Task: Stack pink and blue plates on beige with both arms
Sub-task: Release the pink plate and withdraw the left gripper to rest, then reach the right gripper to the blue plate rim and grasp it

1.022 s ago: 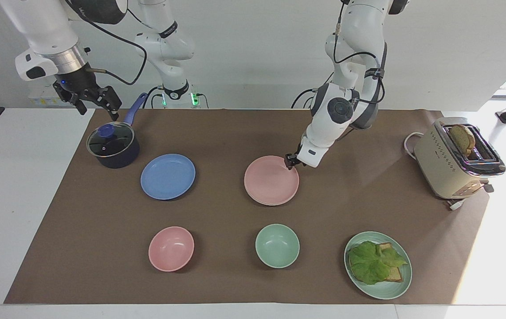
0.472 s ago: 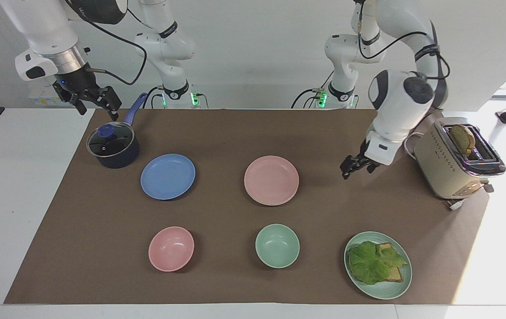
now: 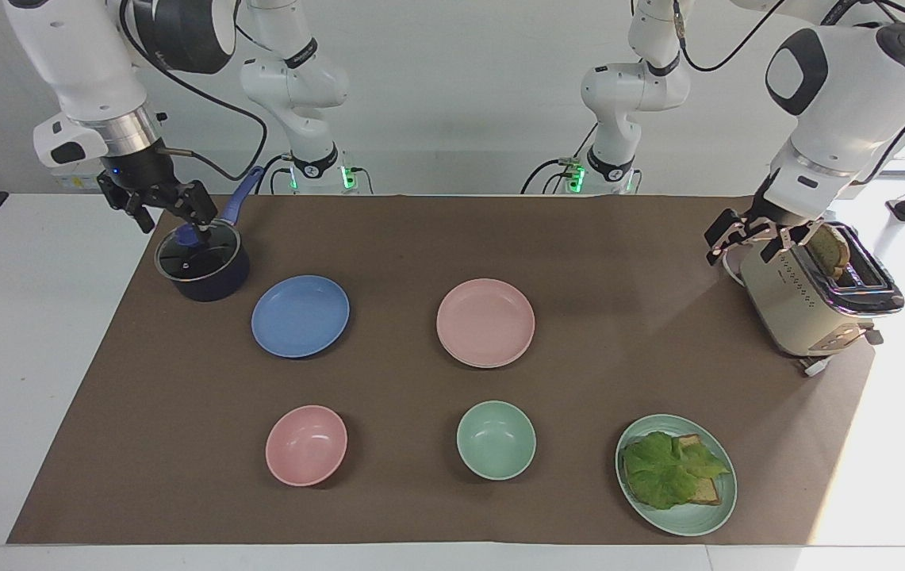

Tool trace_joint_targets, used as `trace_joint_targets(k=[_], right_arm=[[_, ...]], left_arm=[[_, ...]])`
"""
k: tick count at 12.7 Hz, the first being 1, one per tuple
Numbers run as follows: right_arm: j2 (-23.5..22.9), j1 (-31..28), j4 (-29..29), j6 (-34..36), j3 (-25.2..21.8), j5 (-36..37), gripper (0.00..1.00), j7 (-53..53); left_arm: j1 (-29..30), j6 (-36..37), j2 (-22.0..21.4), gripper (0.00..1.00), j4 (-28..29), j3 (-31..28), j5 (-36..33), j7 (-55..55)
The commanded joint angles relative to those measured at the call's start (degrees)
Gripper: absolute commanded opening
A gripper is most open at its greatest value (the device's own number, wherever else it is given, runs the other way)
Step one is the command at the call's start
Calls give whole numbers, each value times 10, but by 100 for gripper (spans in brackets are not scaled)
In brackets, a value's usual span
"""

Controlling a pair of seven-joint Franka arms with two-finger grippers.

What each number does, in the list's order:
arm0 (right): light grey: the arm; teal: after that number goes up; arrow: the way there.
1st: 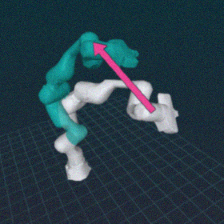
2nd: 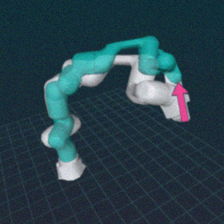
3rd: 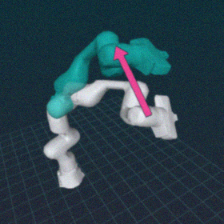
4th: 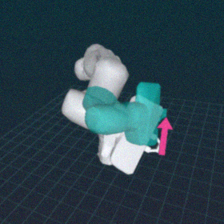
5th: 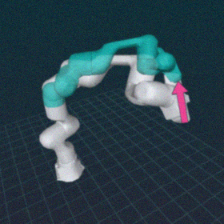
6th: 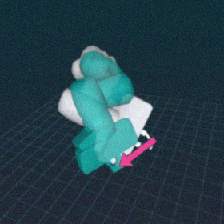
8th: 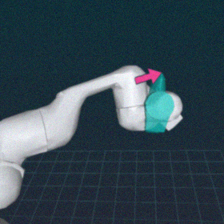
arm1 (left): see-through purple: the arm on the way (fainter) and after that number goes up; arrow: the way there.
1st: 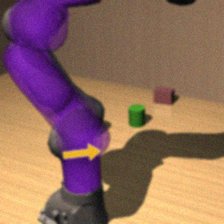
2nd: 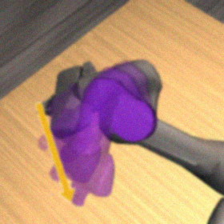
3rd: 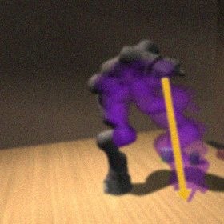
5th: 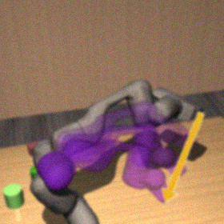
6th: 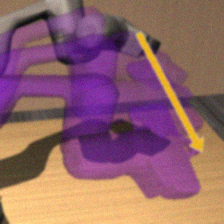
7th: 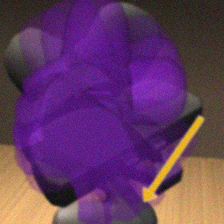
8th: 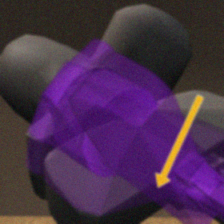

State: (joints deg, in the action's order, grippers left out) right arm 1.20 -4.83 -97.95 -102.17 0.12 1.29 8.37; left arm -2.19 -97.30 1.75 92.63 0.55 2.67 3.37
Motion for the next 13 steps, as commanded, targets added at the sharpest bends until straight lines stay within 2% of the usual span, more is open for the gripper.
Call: trace_joint_targets(k=[1,4,7,11,13], right_arm=[[-22,-4,-34,-54,2,2,100,-7],[-67,1,-78,-128,2,2,100,-10],[-76,6,-149,-215,2,2,100,-10],[-94,10,-194,-248,4,2,100,-8],[-96,16,-254,-324,4,1,100,-13]], left_arm=[[2,27,-27,100,-7,5,-13,-5],[3,27,-29,100,-7,5,-12,-3],[3,27,-29,100,-6,5,-12,-3],[3,27,-29,100,-6,5,-12,-3],[3,27,-29,100,-6,5,-12,-3]])
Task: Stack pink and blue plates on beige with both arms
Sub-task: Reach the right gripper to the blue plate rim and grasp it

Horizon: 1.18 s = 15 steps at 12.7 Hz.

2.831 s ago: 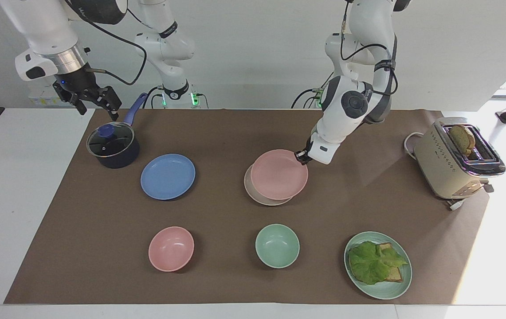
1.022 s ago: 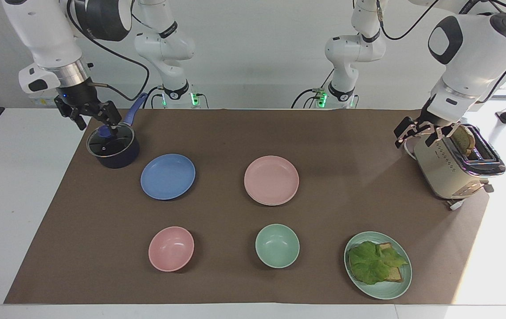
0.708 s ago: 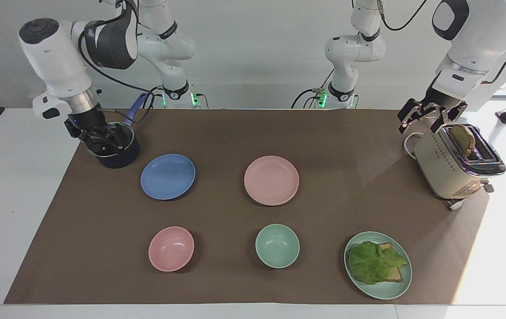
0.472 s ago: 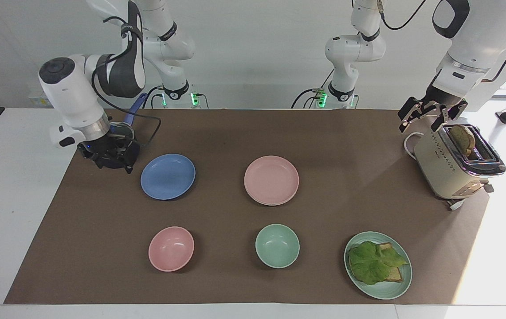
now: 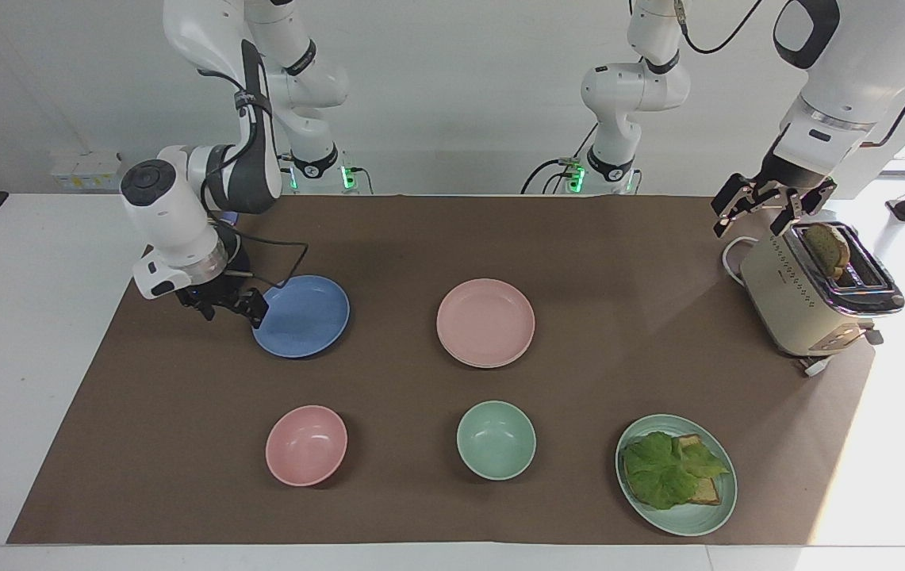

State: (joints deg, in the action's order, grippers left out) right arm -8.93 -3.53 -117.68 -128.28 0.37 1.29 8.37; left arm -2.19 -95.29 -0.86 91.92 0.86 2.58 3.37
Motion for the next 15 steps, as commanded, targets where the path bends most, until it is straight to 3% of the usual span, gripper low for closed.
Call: trace_joint_targets(k=[1,4,9,13,14,15], right_arm=[[4,3,-83,-94,2,1,100,-15],[3,-6,-133,-148,2,1,86,-44],[4,-14,-132,-141,3,0,48,-61],[2,-17,-123,-118,3,-7,7,-85],[1,-17,-119,-116,2,-21,0,-86],[-5,-17,-107,-103,3,-35,0,-88]], left_arm=[[3,7,-3,100,1,2,-11,-3],[3,7,-3,100,1,2,-11,-3],[3,7,-3,100,1,2,-11,-3],[3,7,-3,100,1,2,-11,-3],[3,7,-3,100,1,2,-11,-3],[3,7,-3,100,0,2,-11,-3]])
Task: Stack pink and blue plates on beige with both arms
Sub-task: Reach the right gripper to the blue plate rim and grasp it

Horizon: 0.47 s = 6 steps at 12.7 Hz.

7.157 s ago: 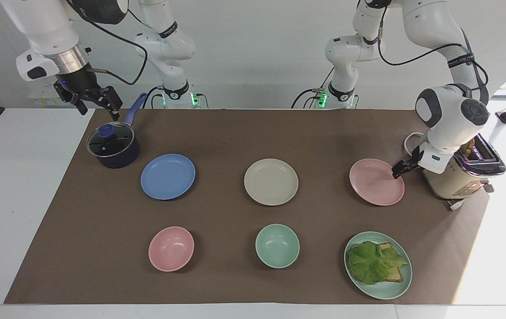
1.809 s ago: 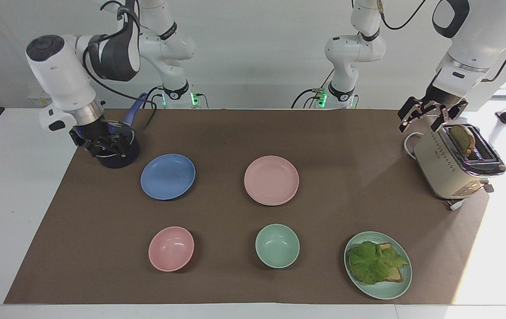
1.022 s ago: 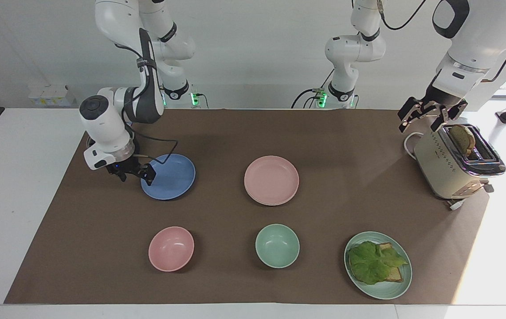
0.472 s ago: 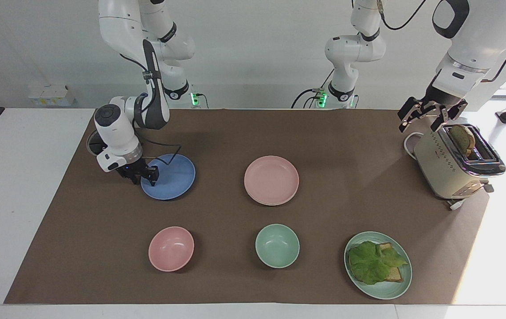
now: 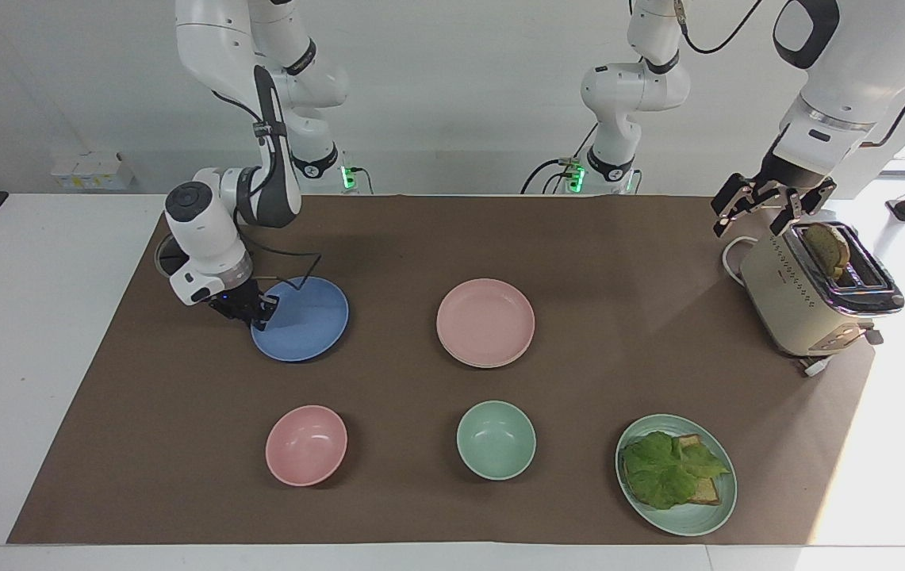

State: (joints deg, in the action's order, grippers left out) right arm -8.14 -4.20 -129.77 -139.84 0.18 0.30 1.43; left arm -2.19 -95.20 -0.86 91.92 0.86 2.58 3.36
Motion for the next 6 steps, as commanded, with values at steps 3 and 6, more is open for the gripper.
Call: trace_joint_targets(k=[3,6], right_arm=[[-20,-12,40,54,4,-69,0,-54],[-11,-6,59,91,7,-86,0,-66]], left_arm=[[3,6,-3,100,1,2,-11,-3],[3,6,-3,100,1,2,-11,-3]])
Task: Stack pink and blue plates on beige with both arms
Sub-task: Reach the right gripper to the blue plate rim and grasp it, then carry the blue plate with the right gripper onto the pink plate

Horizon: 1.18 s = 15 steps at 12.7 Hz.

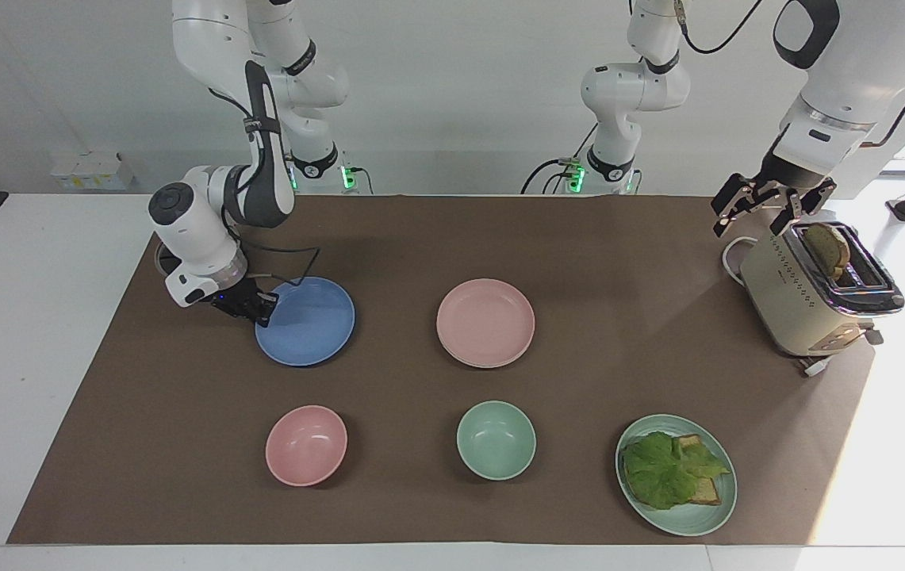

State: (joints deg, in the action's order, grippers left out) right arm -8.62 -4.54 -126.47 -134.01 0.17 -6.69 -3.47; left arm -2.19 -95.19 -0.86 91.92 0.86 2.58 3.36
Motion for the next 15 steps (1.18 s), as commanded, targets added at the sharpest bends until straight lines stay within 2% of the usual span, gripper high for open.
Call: trace_joint_targets(k=[1,4,6,8,11,15], right_arm=[[3,1,43,62,9,-17,0,-17],[44,9,67,85,31,-20,0,-11],[70,22,73,85,42,-57,0,-12],[85,43,76,83,52,-63,0,0],[77,99,82,50,53,-61,0,71],[32,197,86,-8,53,-61,0,175]], left_arm=[[3,6,-3,100,1,2,-11,-3],[3,6,-3,100,1,2,-11,-3],[3,6,-3,100,1,2,-11,-3],[3,6,-3,100,1,2,-11,-3],[3,6,-3,100,0,2,-11,-3],[3,6,-3,100,1,2,-11,-3]])
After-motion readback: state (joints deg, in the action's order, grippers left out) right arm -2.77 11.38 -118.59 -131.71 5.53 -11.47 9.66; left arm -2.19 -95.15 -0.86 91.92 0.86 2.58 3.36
